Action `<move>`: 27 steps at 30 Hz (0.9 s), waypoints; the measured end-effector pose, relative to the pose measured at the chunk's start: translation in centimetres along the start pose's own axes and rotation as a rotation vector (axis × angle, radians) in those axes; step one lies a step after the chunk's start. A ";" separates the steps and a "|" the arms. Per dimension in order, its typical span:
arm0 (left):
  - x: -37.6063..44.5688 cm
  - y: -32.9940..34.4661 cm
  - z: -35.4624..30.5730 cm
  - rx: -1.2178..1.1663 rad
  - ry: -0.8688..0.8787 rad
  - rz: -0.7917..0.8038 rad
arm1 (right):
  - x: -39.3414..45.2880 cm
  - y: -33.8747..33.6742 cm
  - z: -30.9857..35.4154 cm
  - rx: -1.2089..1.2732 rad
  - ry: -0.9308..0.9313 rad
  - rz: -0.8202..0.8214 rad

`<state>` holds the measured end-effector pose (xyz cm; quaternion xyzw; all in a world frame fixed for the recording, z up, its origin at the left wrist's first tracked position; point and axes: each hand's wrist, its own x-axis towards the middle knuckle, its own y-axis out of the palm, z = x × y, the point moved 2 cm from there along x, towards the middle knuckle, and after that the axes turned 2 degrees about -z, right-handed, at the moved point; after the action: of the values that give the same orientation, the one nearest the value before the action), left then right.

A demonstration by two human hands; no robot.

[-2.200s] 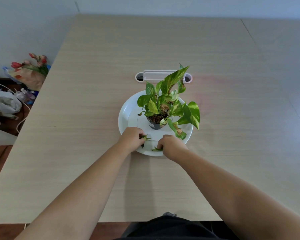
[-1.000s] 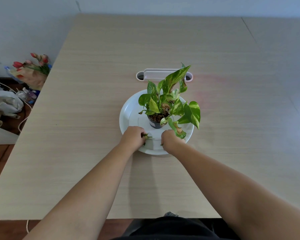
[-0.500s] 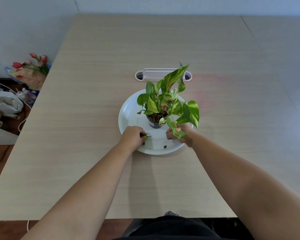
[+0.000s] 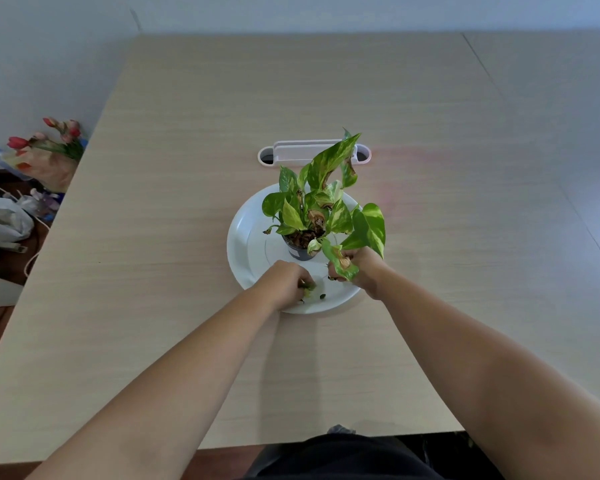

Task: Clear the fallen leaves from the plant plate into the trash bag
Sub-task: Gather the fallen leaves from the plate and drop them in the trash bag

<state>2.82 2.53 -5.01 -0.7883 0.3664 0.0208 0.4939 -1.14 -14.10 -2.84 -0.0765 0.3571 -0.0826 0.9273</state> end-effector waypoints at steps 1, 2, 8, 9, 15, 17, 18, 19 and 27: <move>0.2 0.1 -0.5 0.057 0.044 0.040 | 0.2 -0.2 -0.2 -0.030 0.002 -0.008; 0.4 0.1 -0.9 0.098 0.078 0.077 | 0.1 -0.3 -0.2 -0.039 0.012 -0.018; 1.8 0.3 -1.7 0.224 0.207 0.213 | -0.1 -1.4 -0.5 -0.040 -0.063 -0.120; 1.9 0.4 -1.8 0.236 0.217 0.222 | 0.0 -1.6 -0.7 -0.032 -0.075 -0.132; 2.5 0.6 -1.9 0.313 0.270 0.252 | 0.0 -2.1 -1.3 -0.037 -0.103 -0.142; 2.5 0.6 -2.1 0.372 0.307 0.254 | 0.0 -2.0 -1.3 -0.025 -0.104 -0.145; 2.5 0.6 -2.1 0.390 0.323 0.249 | 0.0 -1.9 -1.2 -0.016 -0.106 -0.145; 2.5 0.6 -2.0 0.398 0.335 0.243 | 0.0 -1.9 -1.2 -0.008 -0.106 -0.147; 2.5 1.3 -1.8 0.334 0.379 0.157 | -0.1 -1.3 -1.3 0.003 -0.110 -0.178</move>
<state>3.32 -0.60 -6.04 -0.6547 0.5109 -0.1497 0.5366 -2.22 -15.49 -3.40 -0.1110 0.2974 -0.1609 0.9345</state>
